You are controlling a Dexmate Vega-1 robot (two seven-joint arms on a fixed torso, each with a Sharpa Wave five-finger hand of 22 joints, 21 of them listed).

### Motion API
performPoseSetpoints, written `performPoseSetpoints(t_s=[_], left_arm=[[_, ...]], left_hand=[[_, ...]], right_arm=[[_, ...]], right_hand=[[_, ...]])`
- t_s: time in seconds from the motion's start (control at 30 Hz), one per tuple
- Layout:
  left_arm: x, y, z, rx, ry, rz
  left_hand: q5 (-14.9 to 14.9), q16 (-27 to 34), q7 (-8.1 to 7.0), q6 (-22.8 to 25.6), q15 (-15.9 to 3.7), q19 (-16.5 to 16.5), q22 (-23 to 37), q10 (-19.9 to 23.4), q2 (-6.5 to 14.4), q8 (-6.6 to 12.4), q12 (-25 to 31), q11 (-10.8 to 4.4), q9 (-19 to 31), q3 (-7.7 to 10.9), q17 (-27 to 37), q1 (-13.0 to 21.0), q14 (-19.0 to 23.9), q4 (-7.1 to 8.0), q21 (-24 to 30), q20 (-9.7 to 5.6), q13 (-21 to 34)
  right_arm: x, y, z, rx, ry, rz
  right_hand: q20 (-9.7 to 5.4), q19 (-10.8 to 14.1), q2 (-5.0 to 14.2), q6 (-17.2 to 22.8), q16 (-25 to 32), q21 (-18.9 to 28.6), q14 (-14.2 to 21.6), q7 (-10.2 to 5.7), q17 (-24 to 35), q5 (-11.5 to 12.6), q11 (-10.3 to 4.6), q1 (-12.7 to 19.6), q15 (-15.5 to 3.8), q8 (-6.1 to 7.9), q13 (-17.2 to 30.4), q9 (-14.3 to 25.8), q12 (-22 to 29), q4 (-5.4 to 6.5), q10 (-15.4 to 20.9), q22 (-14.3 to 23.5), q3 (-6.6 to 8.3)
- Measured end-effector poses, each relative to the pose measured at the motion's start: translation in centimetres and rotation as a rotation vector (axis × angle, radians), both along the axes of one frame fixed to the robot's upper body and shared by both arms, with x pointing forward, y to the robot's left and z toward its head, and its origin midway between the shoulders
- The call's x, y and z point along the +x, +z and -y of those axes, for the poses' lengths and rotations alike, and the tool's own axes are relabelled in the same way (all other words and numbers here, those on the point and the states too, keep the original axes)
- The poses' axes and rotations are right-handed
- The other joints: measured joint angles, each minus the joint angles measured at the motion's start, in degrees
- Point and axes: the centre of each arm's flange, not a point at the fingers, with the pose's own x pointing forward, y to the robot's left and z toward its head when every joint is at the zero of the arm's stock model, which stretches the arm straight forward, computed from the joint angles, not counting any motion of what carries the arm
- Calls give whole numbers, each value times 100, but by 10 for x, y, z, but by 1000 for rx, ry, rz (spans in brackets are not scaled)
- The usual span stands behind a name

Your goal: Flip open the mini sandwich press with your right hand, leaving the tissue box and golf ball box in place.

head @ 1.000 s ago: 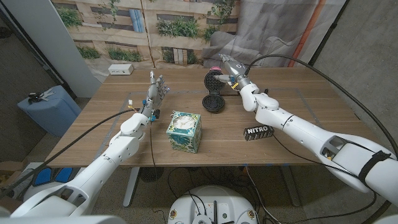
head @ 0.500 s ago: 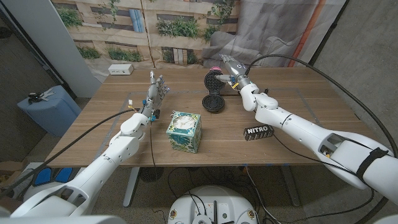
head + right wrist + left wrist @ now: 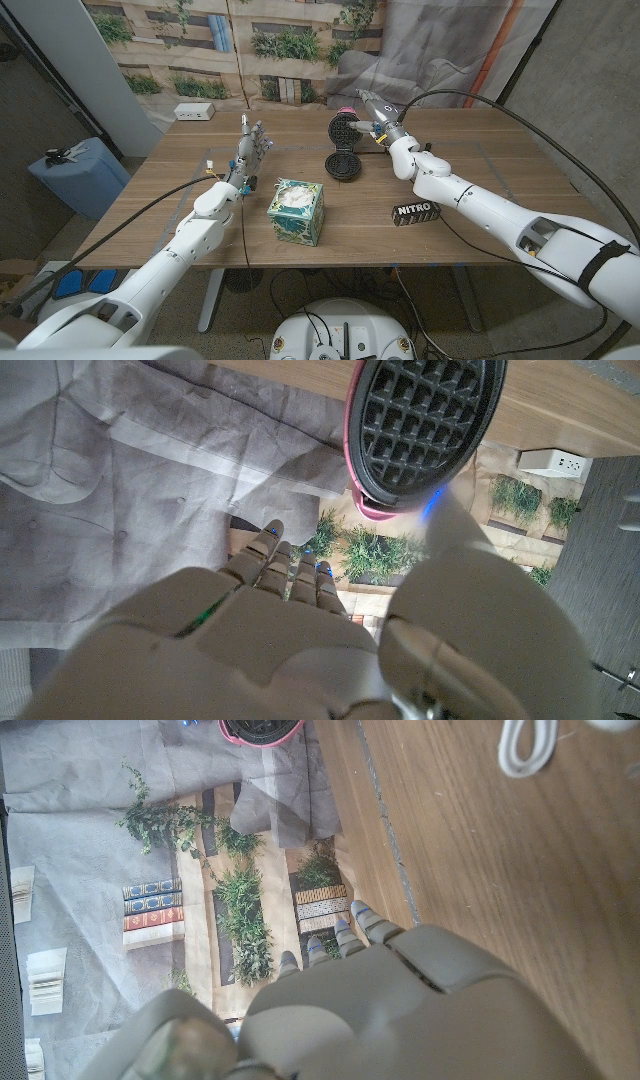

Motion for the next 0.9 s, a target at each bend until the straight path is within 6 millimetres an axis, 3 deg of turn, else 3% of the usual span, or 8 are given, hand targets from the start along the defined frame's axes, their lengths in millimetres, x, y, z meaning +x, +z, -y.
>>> performPoseSetpoints(t_s=[0.5,0.67,0.9], left_arm=[[0,0,0,0,0,0],[0,0,0,0,0,0],[0,0,0,0,0,0]], left_hand=[[0,0,0,0,0,0,0,0,0,0,0,0,0,0,0,0,0,0,0,0,0],[0,0,0,0,0,0,0,0,0,0,0,0,0,0,0,0,0,0,0,0,0],[0,0,0,0,0,0,0,0,0,0,0,0,0,0,0,0,0,0,0,0,0]], right_arm=[[-11,-10,22,109,71,-61],[-12,-13,29,148,101,-86],[-15,-19,36,188,148,-104]], right_hand=[[-11,11,-8,63,22,0,0,0,19,0,9,-196,0,0,0,0,0,104,9,0,-54],[-82,82,96,62,25,0,29,0,26,0,9,-311,-34,0,0,0,0,144,8,0,-94],[-82,81,89,62,25,0,-22,0,26,0,9,-424,-85,0,0,0,0,168,8,0,-118]])
